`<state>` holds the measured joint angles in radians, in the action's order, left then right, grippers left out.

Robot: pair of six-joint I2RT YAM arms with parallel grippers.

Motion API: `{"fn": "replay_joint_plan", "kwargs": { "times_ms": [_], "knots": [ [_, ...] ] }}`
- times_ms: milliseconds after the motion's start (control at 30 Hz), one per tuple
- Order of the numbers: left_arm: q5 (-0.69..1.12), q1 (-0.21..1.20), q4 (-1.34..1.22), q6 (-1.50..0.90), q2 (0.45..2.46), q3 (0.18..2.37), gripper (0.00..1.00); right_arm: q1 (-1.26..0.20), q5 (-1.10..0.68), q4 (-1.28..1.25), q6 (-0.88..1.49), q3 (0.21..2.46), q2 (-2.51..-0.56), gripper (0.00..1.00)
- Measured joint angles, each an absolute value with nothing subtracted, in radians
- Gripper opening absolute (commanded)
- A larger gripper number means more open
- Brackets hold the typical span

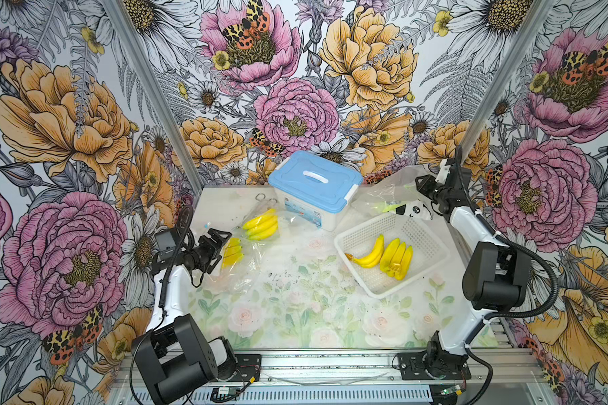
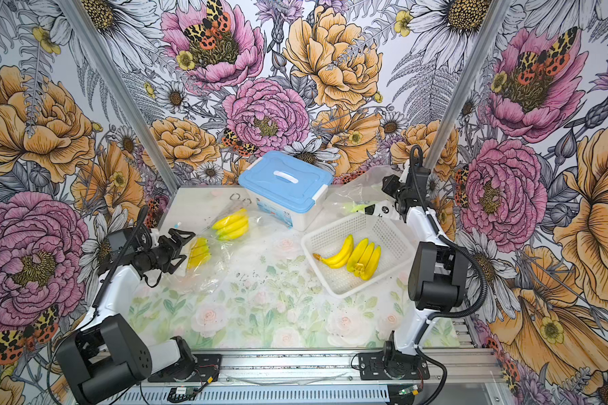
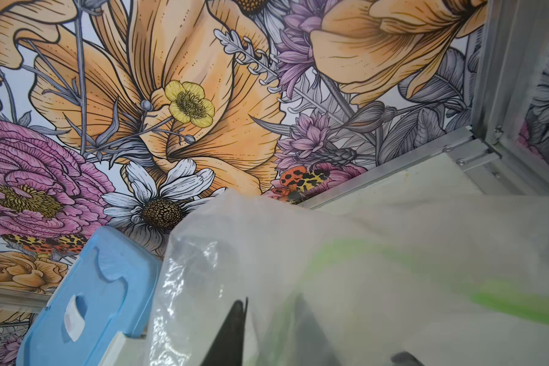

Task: Open the zip-top bag and take out the banana
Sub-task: Place the zipper food storage bag at the corner of the board, then pick up the zipper food storage bag at the center of the board.

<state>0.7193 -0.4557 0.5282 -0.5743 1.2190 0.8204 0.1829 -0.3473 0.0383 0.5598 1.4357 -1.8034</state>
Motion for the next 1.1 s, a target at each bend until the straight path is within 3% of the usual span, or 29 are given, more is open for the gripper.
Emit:
{"fn": "replay_joint_plan", "kwargs": {
  "times_ms": [267,467,567,833,1100],
  "knots": [
    [0.705,-0.418,0.569,-0.537,1.237,0.835,0.99,0.183,-0.33,0.098,0.528,1.398,-1.636,0.99],
    [0.662,-0.337,0.591,-0.519,1.239,0.855,0.99,0.167,-0.307,0.134,0.537,1.285,-1.291,0.99],
    [0.616,-0.258,0.601,-0.514,1.246,0.881,0.99,0.083,-0.341,0.131,0.557,1.224,-1.191,0.99],
    [0.496,-0.039,0.616,-0.504,1.384,1.03,0.99,-0.264,-0.401,0.198,0.614,0.997,-1.176,1.0],
    [0.418,0.183,0.636,-0.449,1.575,1.284,0.99,-0.384,-0.424,0.224,0.664,0.973,-1.199,0.99]
  ]
}}
